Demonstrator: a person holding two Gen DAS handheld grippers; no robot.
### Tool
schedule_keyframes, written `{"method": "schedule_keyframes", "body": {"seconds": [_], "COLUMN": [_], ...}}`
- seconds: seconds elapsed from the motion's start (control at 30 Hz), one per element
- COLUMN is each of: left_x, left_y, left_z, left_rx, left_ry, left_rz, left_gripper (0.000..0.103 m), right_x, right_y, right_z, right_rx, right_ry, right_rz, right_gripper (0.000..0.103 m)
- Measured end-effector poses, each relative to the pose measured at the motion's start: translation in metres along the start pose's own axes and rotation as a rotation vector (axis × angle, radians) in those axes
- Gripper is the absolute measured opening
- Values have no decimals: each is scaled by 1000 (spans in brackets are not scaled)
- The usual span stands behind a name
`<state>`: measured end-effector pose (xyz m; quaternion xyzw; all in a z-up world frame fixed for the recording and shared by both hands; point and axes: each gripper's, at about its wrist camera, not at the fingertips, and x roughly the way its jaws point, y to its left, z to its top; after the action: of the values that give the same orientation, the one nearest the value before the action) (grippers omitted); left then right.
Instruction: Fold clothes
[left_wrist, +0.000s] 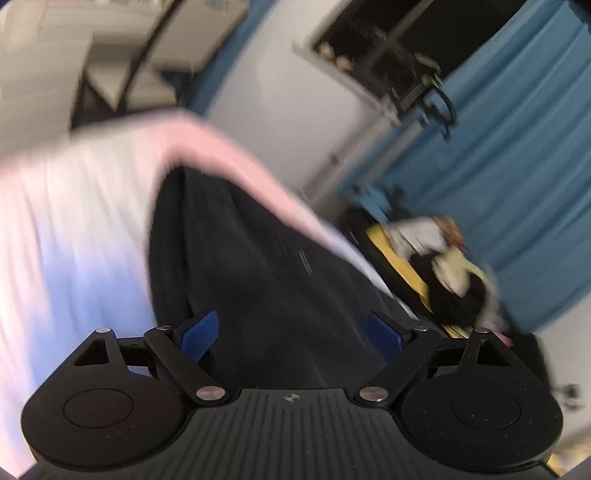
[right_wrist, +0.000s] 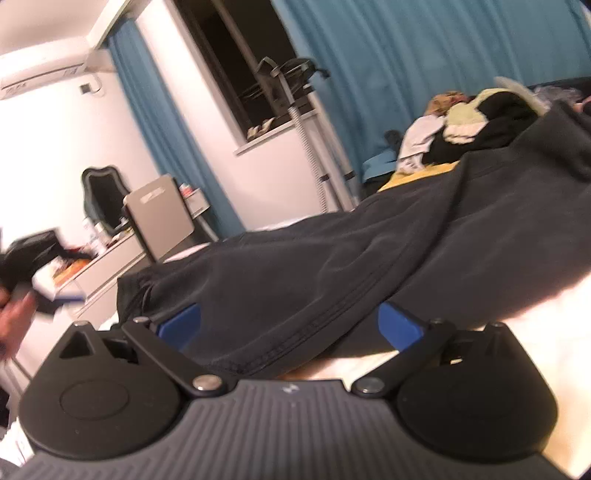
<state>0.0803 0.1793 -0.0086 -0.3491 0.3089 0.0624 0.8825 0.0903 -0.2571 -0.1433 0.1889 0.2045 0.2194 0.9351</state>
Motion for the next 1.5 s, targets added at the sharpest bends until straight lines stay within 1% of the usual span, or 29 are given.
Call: {"method": "schedule_keyframes", "body": {"seconds": [0.03, 0.1, 0.2, 0.27, 0.33, 0.37, 0.4, 0.43, 0.47, 0.5, 0.53, 0.6, 0.67, 0.77, 0.83, 0.9, 0.93, 1.03, 1.07, 1.2, 1.3, 1.37, 1.43, 1.5], "left_x": [-3, 4, 27, 43, 58, 60, 63, 65, 64, 64, 63, 56, 42, 7, -14, -21, -24, -19, -17, -10, -2, 5, 17, 23], "left_y": [-1, 1, 10, 18, 27, 33, 39, 45, 49, 53, 57, 60, 60, 60, 66, 77, 83, 103, 105, 102, 100, 95, 86, 82], "left_z": [-20, -62, -109, -116, -122, -118, -115, -111, -110, -109, -109, -106, -101, -90, -83, -75, -72, -74, -75, -71, -73, -73, -70, -69], "left_rx": [-32, -90, -194, -242, -290, -313, -337, -359, -373, -388, -402, -413, -410, -384, -364, -364, -369, -468, -477, -430, -388, -354, -320, -290], "left_ry": [34, 115, 211, 223, 232, 212, 193, 174, 159, 145, 130, 86, 30, -111, -196, -222, -230, -170, -162, -176, -188, -196, -205, -211], "left_rz": [-22, -42, -65, -51, -38, -38, -38, -38, -40, -42, -44, -41, -34, -45, -20, 11, 23, 8, 10, 35, 50, 64, 76, 83], "left_gripper": [90, 89, 88, 84, 78, 77, 73, 61, 53, 36, 17, 11, 10, 9, 9, 9, 9, 9, 9, 9, 9, 9, 10, 10], "right_x": [-7, -21, -44, -58, -70, -74, -77, -80, -82, -82, -82, -79, -78, -78, -81, -84, -83, -78, -73, -43, -10, 22, 61, 100], "right_y": [-2, -9, -24, -35, -43, -47, -50, -54, -56, -58, -60, -62, -63, -65, -67, -71, -74, -87, -92, -110, -121, -128, -134, -143], "right_z": [1, 2, 4, 6, 7, 8, 10, 11, 12, 12, 12, 11, 10, 9, 10, 12, 13, 22, 27, 57, 90, 113, 132, 142], "right_rx": [9, 36, 124, 182, 219, 232, 243, 254, 263, 269, 273, 273, 265, 255, 255, 268, 282, 331, 342, 333, 276, 219, 132, 45], "right_ry": [-4, -7, -17, -35, -59, -72, -84, -95, -104, -110, -114, -112, -107, -106, -116, -124, -126, -128, -123, -103, -84, -51, -15, 32], "right_rz": [-19, -60, -102, -125, -142, -153, -166, -178, -187, -193, -200, -215, -229, -251, -268, -280, -283, -290, -294, -344, -402, -449, -517, -599], "right_gripper": [103, 103, 103, 103, 103, 103, 103, 103, 103, 103, 103, 103, 103, 103, 103, 103, 103, 103, 103, 103, 103, 103, 103, 103]}}
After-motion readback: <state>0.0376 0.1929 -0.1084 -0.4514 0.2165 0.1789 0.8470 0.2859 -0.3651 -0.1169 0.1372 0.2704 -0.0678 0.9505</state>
